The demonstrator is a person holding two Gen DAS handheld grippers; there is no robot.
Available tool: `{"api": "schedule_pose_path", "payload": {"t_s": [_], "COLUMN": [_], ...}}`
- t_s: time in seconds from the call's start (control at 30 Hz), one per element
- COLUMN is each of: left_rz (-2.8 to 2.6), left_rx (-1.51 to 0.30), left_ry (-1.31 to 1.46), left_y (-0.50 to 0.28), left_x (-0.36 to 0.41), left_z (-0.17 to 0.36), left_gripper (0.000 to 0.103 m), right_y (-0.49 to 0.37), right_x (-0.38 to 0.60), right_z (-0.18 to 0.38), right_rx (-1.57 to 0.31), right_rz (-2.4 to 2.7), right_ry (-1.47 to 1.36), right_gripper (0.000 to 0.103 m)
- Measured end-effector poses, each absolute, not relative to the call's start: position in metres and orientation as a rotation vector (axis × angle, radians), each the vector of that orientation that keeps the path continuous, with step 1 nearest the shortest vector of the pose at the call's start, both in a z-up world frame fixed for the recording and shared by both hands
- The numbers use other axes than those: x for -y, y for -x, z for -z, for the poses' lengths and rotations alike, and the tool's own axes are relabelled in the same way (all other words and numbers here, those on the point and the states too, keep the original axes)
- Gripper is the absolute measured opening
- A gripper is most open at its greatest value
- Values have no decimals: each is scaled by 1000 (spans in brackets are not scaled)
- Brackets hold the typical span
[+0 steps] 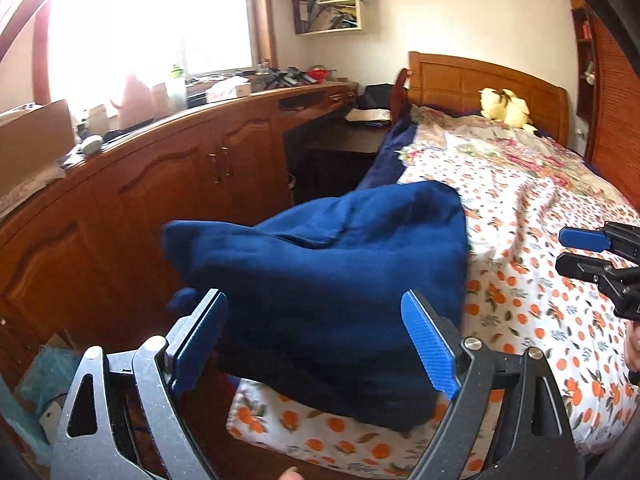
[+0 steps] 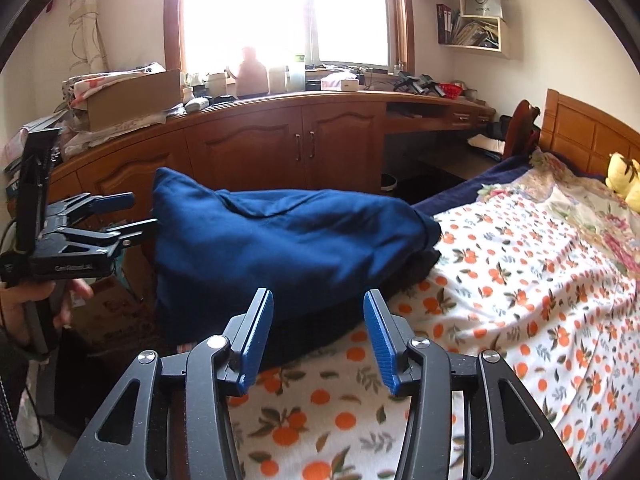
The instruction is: Fold large clothes
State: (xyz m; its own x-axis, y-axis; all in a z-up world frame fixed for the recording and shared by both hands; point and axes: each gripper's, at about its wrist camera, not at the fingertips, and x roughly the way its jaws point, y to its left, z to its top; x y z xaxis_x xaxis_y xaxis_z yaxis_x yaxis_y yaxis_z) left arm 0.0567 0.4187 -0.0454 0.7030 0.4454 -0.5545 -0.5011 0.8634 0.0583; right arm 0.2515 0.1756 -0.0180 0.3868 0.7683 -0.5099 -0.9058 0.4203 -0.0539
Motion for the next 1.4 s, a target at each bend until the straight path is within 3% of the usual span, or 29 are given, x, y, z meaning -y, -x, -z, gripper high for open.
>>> {"api": "schedule_pose_path", "payload": {"t_s": [0.4,0.63,1.07,1.4], "left_rz": [-425,-337,-108,14], "left_rx": [-561,-594,-609,-567], "left_ry": [96,110,97,49], "left_y": [-65,-78,-110,-89], "left_x": [-311,-251,-122,-37], "left_z": [65,72,74,48], "left_gripper": [89,89,89,89], "right_y": [-235,-213,-178,-126], "right_x": [-71,-14,83,146], "right_z": [11,12,26,17], "right_rx": [-439,-410,-426,-435], "right_rz": [-1008,-906,-660,-506], "right_ry": [266,247,168,52], "right_gripper": [62,78,80,80]}}
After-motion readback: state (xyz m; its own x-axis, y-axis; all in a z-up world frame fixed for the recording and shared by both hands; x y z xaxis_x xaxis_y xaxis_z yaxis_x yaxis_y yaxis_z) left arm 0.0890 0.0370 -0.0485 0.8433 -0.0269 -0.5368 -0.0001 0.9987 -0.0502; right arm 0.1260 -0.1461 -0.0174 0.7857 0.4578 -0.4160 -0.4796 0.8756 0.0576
